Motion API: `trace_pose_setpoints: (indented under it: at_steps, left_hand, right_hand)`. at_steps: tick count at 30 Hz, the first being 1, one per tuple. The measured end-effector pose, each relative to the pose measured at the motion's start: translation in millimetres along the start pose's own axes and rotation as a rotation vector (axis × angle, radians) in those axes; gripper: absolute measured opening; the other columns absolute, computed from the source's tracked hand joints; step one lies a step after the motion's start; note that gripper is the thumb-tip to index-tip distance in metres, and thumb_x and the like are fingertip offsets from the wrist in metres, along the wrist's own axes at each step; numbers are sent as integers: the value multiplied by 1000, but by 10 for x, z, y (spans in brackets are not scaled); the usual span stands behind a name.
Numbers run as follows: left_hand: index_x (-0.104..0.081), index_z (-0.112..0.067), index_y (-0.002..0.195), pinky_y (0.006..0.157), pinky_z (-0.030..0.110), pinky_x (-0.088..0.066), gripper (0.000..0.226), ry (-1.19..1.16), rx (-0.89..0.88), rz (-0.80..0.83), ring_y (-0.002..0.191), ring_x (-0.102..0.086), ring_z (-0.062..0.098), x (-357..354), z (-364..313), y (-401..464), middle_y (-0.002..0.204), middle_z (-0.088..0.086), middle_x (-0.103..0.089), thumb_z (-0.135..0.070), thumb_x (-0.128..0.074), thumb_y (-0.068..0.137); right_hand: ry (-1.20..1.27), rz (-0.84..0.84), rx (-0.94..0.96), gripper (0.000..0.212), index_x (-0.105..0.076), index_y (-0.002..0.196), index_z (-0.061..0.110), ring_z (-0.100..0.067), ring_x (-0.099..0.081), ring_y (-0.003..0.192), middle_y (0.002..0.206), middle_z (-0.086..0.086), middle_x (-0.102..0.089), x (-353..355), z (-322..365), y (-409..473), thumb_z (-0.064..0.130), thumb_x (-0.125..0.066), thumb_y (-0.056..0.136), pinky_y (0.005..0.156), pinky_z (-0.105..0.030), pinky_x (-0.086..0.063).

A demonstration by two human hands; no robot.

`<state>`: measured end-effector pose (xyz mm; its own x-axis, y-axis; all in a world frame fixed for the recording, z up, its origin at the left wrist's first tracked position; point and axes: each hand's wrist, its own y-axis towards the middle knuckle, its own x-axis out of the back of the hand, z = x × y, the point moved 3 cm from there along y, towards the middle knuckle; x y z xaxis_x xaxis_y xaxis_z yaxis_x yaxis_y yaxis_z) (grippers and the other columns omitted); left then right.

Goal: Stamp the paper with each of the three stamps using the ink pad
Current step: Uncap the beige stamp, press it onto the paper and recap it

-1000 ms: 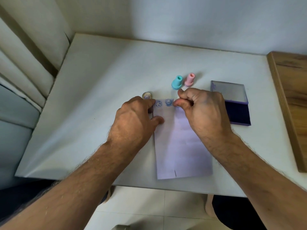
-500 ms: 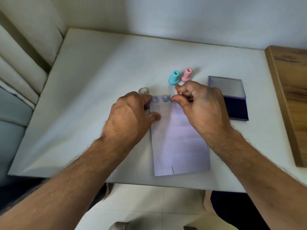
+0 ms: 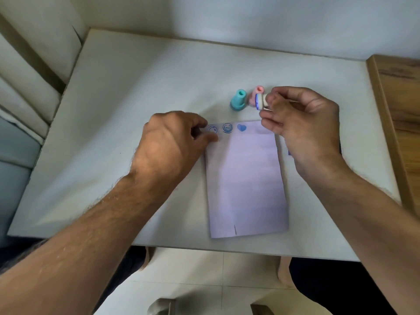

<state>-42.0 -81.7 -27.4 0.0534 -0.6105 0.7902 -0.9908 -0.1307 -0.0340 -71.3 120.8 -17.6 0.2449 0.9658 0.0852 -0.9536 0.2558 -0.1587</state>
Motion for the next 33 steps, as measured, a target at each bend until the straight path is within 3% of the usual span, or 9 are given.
trace_pose_setpoints:
  at_steps: [3,7,9,15,22,25,28,31,33]
  left_hand:
    - [-73,-30,101,74,27,-53,19,16,-58,-110,72,-57,13,45,32,59,87,-11,-69,-40,-67,85]
    - [-67,-27,118,85,31,-46,29,156,-109,-126,102,-55,25,9,125,118,110,1,-64,-32,-62,90]
    - [-64,-25,122,91,30,-40,35,207,-128,-95,107,-51,30,-38,170,108,116,6,-61,-30,-64,88]
    - [-66,-19,120,91,30,-38,33,235,-232,-109,95,-54,31,-79,159,79,108,8,-61,-19,-67,87]
    - [-70,-19,109,85,26,-37,19,211,-189,-88,96,-54,32,-79,178,119,107,9,-60,-19,-61,91]
    - [-69,-21,108,84,29,-48,23,122,-102,-134,92,-62,24,-13,147,127,104,3,-66,-35,-58,92]
    - [-68,-29,101,79,25,-55,19,-114,12,-190,76,-67,2,91,61,114,87,-14,-71,-39,-60,87]
    - [-71,-29,102,73,10,-52,20,-230,-28,-174,67,-65,-8,124,-80,59,80,-21,-70,-29,-65,83]
    - [-71,-28,107,77,12,-53,26,-251,-82,-131,70,-67,-6,113,-129,32,84,-17,-71,-23,-69,81]
  right_hand:
    - [64,-5,-50,9,-72,94,7,-26,-70,75,80,-5,-72,12,34,-12,13,-70,88,69,-30,-60]
    - [55,24,-72,6,-75,85,14,-21,-60,68,78,-10,-65,-9,5,-40,19,-74,84,65,-30,-60]
    - [56,40,-79,7,-75,86,14,-20,-59,66,76,-9,-64,-18,-27,-43,20,-74,84,64,-30,-58]
    - [-22,77,-16,15,-73,97,10,-22,-66,68,80,-6,-70,-26,-86,-13,9,-74,83,59,-31,-57]
    - [27,90,-29,16,-71,98,7,-26,-67,72,83,-9,-69,-38,-111,-13,5,-73,83,62,-34,-59]
    - [36,101,-23,15,-71,98,7,-27,-68,73,85,-9,-71,-43,-107,-30,5,-72,83,61,-34,-58]
    - [87,157,1,14,-70,99,6,-24,-69,74,99,-6,-74,-70,-69,-57,2,-68,86,62,-36,-59]
    - [145,259,40,15,-67,102,4,-24,-69,78,83,-1,-70,-126,-26,-99,-3,-63,89,67,-38,-61]
    - [127,318,58,16,-66,101,7,-25,-70,81,77,1,-70,-168,-30,-133,-2,-61,90,68,-40,-61]
